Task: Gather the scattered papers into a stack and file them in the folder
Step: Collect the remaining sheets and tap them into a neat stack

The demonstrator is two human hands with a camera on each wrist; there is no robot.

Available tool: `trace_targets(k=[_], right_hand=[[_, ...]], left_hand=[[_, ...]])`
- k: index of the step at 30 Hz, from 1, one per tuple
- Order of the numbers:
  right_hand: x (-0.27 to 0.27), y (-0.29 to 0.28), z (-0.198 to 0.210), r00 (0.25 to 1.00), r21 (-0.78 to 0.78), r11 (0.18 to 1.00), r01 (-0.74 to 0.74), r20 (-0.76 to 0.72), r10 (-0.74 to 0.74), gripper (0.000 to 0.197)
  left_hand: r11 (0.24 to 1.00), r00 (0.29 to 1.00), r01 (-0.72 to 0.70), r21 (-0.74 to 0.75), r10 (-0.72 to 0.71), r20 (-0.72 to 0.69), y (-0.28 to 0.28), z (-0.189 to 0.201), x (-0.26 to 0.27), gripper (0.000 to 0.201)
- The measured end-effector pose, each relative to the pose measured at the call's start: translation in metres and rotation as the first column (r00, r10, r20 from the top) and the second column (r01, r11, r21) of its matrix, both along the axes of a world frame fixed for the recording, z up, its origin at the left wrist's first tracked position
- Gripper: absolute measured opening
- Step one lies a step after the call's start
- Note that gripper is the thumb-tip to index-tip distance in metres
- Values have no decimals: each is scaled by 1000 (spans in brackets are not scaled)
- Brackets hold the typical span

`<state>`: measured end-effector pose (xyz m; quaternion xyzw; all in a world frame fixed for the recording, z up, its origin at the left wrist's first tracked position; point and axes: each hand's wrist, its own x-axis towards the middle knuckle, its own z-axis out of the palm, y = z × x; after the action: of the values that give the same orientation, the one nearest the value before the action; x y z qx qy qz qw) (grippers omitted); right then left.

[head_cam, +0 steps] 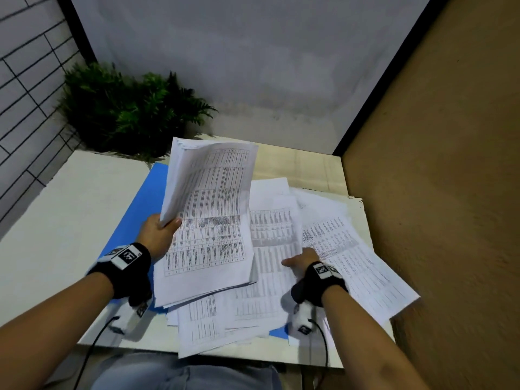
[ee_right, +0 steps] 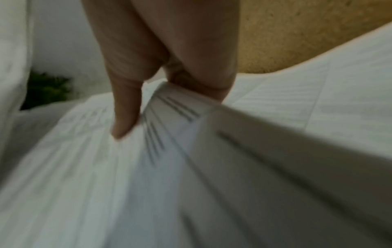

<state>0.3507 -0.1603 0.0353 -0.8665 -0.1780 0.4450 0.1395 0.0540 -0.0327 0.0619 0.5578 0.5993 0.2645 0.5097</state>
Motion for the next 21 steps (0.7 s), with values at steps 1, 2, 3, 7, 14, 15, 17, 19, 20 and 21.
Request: trace_targets(k=[1, 2, 3, 7, 14, 15, 17, 19, 20, 21], right_hand=[[-2, 2, -3, 1000, -7, 1000, -3, -21, 3, 74], [-4, 3, -3, 1000, 2, 1000, -4, -27, 4, 68], [-5, 4, -3, 1000, 3, 1000, -1, -10, 1, 63], [-19, 0, -12, 1000, 40, 999, -22, 20, 21, 63], [-13, 1, -12, 996, 232, 968, 93, -12, -93, 68], [-8, 0, 3, 990, 274, 952, 135, -8, -138, 63], [9, -1, 38, 979, 425, 883, 199, -56, -194, 42], [28, -2, 73, 986, 552, 819, 157, -38, -164, 27], [36, -4, 89, 987, 611, 778, 147, -41, -154, 29], [42, -7, 103, 984, 659, 732, 173, -91, -151, 31]], left_hand=[[1000, 1000, -6, 3, 6, -7, 0, -1, -3, 32], [1000, 1000, -14, 6, 14, -14, 0, 0, -8, 33], [1000, 999, -26, 9, 26, -22, 0, 0, -11, 33], [994, 993, -99, 41, 101, -54, 0, 3, -31, 33], [980, 981, -193, 51, 193, 12, 2, 7, -67, 31], [978, 980, -201, 59, 201, 15, 2, 9, -68, 32], [971, 974, -228, 67, 227, 29, 3, 13, -69, 29], [963, 964, -263, 63, 260, 57, 2, 17, -67, 20], [960, 960, -275, 57, 272, 66, 2, 18, -64, 18], [957, 958, -283, 69, 278, 73, 1, 19, -61, 17]])
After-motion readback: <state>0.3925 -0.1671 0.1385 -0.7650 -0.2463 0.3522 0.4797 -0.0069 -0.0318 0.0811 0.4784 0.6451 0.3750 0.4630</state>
